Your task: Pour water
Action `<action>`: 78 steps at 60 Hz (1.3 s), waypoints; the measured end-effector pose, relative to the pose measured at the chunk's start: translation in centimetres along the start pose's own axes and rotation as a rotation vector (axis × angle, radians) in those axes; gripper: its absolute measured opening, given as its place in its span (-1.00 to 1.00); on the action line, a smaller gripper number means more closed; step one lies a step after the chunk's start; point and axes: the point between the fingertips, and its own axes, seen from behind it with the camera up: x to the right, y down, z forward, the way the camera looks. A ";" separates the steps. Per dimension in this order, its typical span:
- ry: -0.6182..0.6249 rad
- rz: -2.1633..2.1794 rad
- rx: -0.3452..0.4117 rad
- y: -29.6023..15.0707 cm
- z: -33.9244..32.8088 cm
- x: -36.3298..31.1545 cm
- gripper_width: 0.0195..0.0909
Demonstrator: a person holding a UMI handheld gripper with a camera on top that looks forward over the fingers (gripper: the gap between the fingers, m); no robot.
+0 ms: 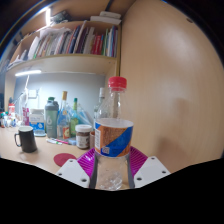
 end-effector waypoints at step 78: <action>0.141 -2.387 0.456 -17.0 7.2 -26.7 -0.42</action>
